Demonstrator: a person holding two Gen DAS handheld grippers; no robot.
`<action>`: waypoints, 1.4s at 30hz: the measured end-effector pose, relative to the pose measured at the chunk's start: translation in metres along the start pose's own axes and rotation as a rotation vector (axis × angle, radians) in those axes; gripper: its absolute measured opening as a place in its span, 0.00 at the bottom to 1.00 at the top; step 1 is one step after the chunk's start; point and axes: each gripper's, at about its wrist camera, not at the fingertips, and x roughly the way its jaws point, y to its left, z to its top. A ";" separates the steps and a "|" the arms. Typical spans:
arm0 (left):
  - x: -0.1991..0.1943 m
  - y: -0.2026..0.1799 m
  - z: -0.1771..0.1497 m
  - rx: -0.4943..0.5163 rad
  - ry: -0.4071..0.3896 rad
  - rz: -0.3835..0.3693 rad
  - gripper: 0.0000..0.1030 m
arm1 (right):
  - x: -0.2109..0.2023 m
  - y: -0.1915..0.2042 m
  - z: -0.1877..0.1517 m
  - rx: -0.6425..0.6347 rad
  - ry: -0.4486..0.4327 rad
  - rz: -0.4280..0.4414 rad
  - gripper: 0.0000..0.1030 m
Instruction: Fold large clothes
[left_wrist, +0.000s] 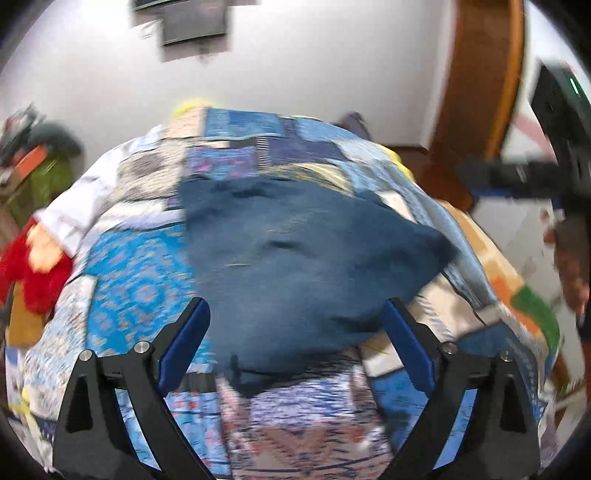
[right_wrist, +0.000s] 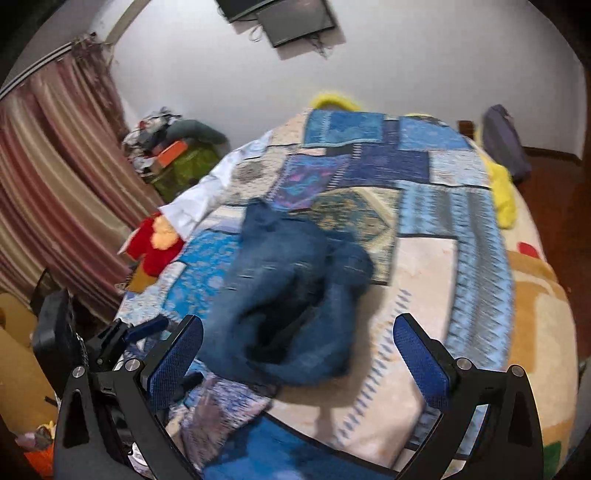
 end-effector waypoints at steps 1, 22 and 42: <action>0.000 0.014 0.002 -0.028 -0.003 0.024 0.93 | 0.009 0.008 0.003 -0.005 0.012 0.012 0.99; 0.092 0.069 -0.061 -0.275 0.238 -0.095 1.00 | 0.124 -0.032 -0.049 -0.099 0.310 -0.018 0.99; 0.036 0.116 -0.025 -0.224 0.141 0.088 1.00 | 0.048 -0.033 -0.008 0.010 0.188 -0.004 1.00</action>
